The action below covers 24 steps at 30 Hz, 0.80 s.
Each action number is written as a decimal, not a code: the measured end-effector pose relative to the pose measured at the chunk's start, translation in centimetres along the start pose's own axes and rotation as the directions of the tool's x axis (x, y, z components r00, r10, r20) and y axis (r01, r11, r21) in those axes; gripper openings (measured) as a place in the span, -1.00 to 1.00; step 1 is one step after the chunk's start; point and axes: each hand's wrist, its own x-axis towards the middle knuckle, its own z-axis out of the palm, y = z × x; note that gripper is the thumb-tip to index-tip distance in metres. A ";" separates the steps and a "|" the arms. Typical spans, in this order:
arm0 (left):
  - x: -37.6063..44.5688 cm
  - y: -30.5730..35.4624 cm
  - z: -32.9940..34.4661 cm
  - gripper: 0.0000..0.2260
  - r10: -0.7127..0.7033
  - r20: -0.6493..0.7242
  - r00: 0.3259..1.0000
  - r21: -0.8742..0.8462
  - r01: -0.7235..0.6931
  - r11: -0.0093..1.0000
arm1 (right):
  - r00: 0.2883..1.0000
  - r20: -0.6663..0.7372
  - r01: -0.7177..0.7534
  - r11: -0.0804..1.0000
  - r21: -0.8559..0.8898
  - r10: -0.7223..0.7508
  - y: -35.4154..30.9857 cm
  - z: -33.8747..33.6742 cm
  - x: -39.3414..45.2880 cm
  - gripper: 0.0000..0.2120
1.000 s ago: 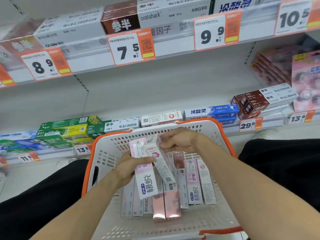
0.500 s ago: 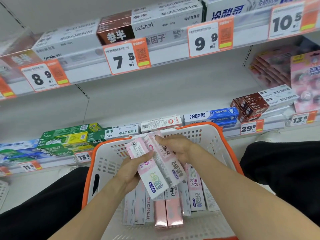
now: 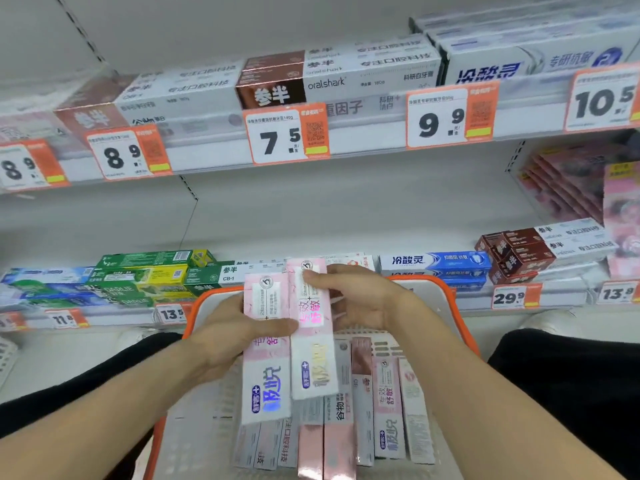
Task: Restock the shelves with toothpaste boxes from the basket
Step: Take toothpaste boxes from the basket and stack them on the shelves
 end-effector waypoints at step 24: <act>-4.7 10.6 -18.9 -0.77 0.278 -0.616 0.737 -0.413 -0.603 0.683 | 0.636 -0.011 0.696 0.579 -0.425 -0.772 -22.9 14.4 -4.6 -0.67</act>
